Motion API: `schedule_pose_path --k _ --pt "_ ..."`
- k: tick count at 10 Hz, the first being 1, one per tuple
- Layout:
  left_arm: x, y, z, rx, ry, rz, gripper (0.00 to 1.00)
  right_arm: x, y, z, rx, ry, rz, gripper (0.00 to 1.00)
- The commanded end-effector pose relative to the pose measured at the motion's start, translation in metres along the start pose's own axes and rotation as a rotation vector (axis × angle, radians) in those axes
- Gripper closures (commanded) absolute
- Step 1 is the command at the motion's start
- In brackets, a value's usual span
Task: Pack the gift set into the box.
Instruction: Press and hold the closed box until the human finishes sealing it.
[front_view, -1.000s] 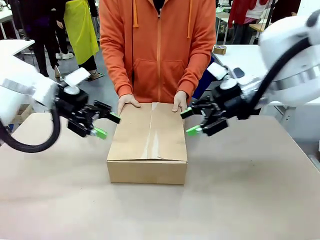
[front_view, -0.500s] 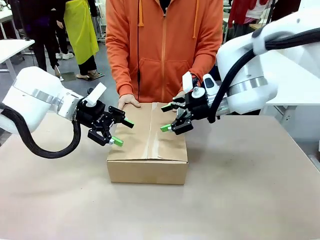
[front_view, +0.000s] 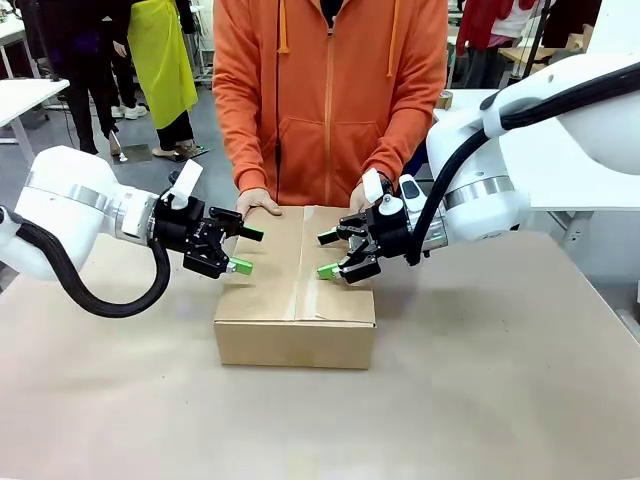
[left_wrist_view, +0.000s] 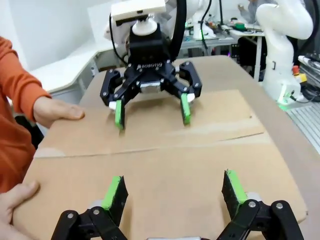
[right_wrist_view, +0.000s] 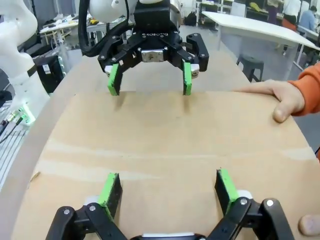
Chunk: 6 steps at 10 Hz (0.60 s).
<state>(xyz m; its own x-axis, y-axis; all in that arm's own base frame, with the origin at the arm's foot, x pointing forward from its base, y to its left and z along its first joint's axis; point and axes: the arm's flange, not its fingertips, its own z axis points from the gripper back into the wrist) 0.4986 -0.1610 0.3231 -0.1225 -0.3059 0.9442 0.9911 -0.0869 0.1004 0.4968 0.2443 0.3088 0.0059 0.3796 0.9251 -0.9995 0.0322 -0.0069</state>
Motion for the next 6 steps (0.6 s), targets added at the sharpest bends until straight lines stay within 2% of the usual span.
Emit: schedule_pose_path --k 1,3,6 --pt "-0.006 0.009 -0.008 0.030 0.058 -0.010 0.00 -0.007 -0.004 0.003 -0.003 0.062 -0.065 0.00" --pt "-0.013 0.012 -0.012 0.007 0.075 0.007 0.00 -0.020 -0.002 0.011 -0.058 0.102 -0.091 0.00" --pt "-0.016 0.016 -0.016 0.009 0.089 0.038 0.00 -0.031 0.002 0.022 -0.036 0.090 -0.136 0.00"
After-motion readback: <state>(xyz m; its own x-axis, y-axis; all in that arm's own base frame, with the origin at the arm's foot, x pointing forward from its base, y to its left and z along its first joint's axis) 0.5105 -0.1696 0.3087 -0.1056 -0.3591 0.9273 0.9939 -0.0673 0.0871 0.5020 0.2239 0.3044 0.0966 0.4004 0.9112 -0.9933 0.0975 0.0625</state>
